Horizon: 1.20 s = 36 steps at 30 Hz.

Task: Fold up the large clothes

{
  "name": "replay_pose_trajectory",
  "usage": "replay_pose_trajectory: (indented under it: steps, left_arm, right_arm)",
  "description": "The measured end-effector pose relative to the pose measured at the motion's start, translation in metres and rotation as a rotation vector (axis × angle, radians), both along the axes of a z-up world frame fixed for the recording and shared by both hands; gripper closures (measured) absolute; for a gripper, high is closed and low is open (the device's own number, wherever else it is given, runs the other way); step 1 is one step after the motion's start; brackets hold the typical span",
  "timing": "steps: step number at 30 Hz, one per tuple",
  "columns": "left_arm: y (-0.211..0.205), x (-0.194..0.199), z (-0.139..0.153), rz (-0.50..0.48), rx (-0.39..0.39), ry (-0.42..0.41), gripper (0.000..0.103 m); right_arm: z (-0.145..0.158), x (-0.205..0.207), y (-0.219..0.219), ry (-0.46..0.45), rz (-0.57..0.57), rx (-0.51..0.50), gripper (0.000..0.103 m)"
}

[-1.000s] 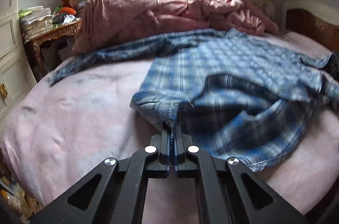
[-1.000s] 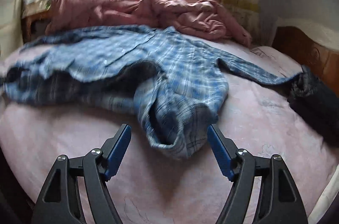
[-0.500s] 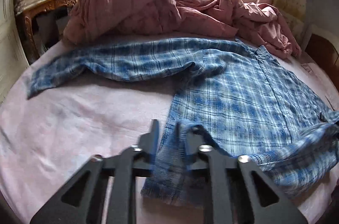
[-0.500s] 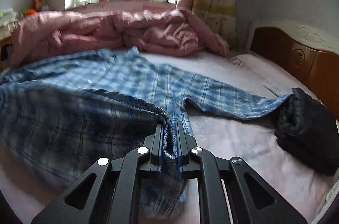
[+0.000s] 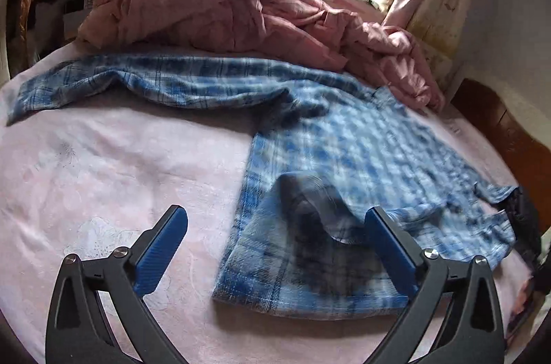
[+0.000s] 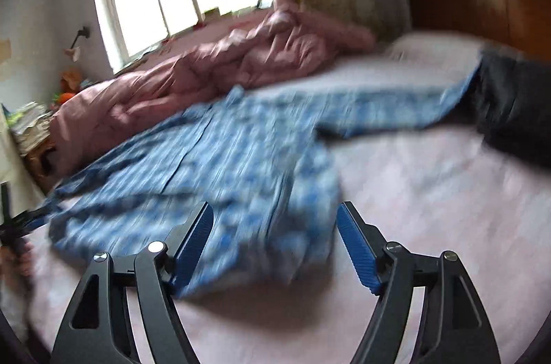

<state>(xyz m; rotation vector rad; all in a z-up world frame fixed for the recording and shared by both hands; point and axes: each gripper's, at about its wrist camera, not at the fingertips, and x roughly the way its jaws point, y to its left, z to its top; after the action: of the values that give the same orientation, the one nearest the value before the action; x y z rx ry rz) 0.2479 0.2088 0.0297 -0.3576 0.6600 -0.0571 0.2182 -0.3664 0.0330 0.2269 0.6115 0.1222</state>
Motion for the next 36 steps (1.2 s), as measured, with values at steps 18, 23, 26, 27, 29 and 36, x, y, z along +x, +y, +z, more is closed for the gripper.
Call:
replay_pose_trajectory:
  steps: [18,23,26,27,29,36]
  left_arm:
    - [-0.017,-0.011,-0.023,0.004,0.066,0.148,0.093]
    - [-0.015,-0.047,0.015,0.092,0.122,-0.062,0.095]
    - [-0.023,-0.047,0.010,0.102,0.203,-0.031,0.095]
    - [-0.026,-0.045,0.005,0.104,0.225,-0.005,0.095]
    - [-0.031,-0.044,-0.006,0.100,0.261,0.044,0.095]
    - [-0.014,-0.029,-0.029,0.167,0.207,0.162,0.095]
  right_arm:
    - [0.001,-0.013,-0.010,-0.041,-0.021,0.011,0.095]
    - [-0.021,-0.015,0.013,0.064,-0.018,-0.101,0.077]
    - [-0.027,-0.006,0.019,0.111,-0.030,-0.161,0.077]
    - [-0.030,-0.004,0.021,0.122,-0.027,-0.174,0.077]
    - [-0.034,0.001,0.025,0.144,-0.002,-0.194,0.077]
    - [-0.005,-0.023,-0.007,-0.031,-0.307,-0.231,0.103]
